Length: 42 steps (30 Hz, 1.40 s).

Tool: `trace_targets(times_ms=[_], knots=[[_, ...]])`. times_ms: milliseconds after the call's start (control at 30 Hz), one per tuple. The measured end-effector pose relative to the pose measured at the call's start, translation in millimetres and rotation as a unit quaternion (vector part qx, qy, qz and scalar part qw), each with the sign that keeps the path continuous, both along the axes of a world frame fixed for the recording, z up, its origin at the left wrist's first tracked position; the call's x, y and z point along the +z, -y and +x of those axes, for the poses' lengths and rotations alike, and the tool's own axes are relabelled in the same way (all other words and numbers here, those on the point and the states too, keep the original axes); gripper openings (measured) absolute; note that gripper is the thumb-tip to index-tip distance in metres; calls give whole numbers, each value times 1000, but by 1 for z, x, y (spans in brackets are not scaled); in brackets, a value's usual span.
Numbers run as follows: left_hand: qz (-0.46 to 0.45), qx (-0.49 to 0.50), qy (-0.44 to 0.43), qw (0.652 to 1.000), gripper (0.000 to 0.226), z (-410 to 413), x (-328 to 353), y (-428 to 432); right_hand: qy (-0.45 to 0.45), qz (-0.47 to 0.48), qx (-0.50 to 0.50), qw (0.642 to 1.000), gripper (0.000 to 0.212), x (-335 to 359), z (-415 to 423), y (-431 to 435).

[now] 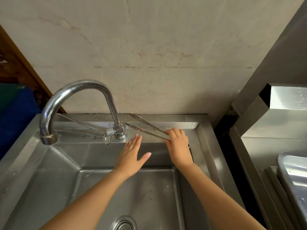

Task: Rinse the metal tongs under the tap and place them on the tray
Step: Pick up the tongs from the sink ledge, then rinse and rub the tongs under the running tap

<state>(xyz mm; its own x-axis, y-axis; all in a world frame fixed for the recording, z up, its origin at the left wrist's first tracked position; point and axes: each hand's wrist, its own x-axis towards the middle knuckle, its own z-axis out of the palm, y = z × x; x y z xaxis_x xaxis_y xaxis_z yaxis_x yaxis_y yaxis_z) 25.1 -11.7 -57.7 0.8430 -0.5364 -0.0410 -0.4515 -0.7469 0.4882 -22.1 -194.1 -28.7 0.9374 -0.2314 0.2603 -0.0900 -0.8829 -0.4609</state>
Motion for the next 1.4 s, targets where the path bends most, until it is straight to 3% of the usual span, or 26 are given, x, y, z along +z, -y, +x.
trace_targets(times_ms=[67, 133, 267, 400, 500, 633, 733, 800, 967, 1233, 1400], knots=[[-136, 25, -79, 987, 78, -16, 11, -3, -4, 48, -5, 999, 26, 10, -17, -12], [-275, 64, -177, 943, 68, -37, 28, -5, -15, 99, -6, 995, 25, 23, -36, -24], [-496, 129, -352, 783, 38, -60, 62, -11, -29, 169, 14, 985, 21, 59, -73, -44], [-576, 81, -445, 681, 49, -72, 90, -25, -38, 192, 30, 980, 20, 93, -100, -62], [-595, 72, -475, 644, 74, -81, 107, -34, -43, 216, 30, 975, 19, 110, -112, -77], [-626, 117, -488, 597, 36, -96, 116, -46, -85, 227, 20, 970, 13, 116, -126, -97], [-627, 165, -504, 571, 30, -111, 106, -61, -135, 220, 21, 966, 22, 105, -134, -112], [-626, 195, -499, 567, 28, -116, 94, -74, -142, 214, 0, 966, 23, 97, -138, -119], [-585, 294, -445, 611, 18, -111, 67, -111, -118, 186, -23, 975, 29, 80, -125, -127], [-482, 361, -342, 722, 16, -91, 61, -155, -138, 126, 30, 982, 35, 53, -23, -153], [-434, 333, -280, 789, 16, -83, 56, -164, -204, 211, -9, 956, 41, 34, 41, -168]])
